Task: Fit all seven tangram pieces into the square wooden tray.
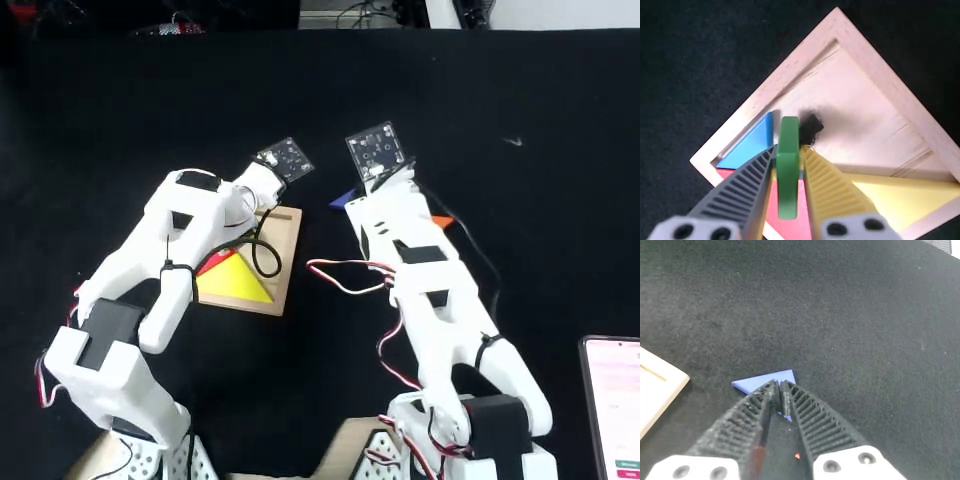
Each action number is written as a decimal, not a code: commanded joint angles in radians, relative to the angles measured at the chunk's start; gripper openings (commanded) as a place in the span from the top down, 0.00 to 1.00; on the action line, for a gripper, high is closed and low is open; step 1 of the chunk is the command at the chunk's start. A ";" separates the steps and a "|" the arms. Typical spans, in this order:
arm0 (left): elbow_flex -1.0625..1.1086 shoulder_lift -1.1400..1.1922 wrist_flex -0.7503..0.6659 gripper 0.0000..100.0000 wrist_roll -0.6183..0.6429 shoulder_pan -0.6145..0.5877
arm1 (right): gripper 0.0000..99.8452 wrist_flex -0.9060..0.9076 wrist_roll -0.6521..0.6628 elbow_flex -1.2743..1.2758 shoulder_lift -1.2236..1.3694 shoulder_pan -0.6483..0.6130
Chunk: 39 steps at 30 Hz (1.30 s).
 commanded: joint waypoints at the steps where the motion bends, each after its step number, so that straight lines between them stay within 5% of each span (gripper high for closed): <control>1: -0.054 -0.003 0.008 0.95 0.011 0.005 | 0.99 -0.017 -0.003 -0.008 -0.039 -0.006; 5: -0.064 -0.012 0.002 0.85 0.087 -0.010 | 0.99 -0.017 -0.003 -0.008 -0.039 -0.006; 14: -0.096 -0.014 0.031 0.85 0.066 -0.030 | 0.99 -0.017 -0.003 -0.010 -0.039 -0.008; 23: -0.081 -0.084 0.138 0.89 0.068 0.082 | 0.99 -0.017 -0.003 -0.010 -0.039 -0.008; 39: -0.090 -0.121 0.000 0.84 0.201 0.097 | 0.99 -0.015 -0.003 -0.012 -0.039 -0.008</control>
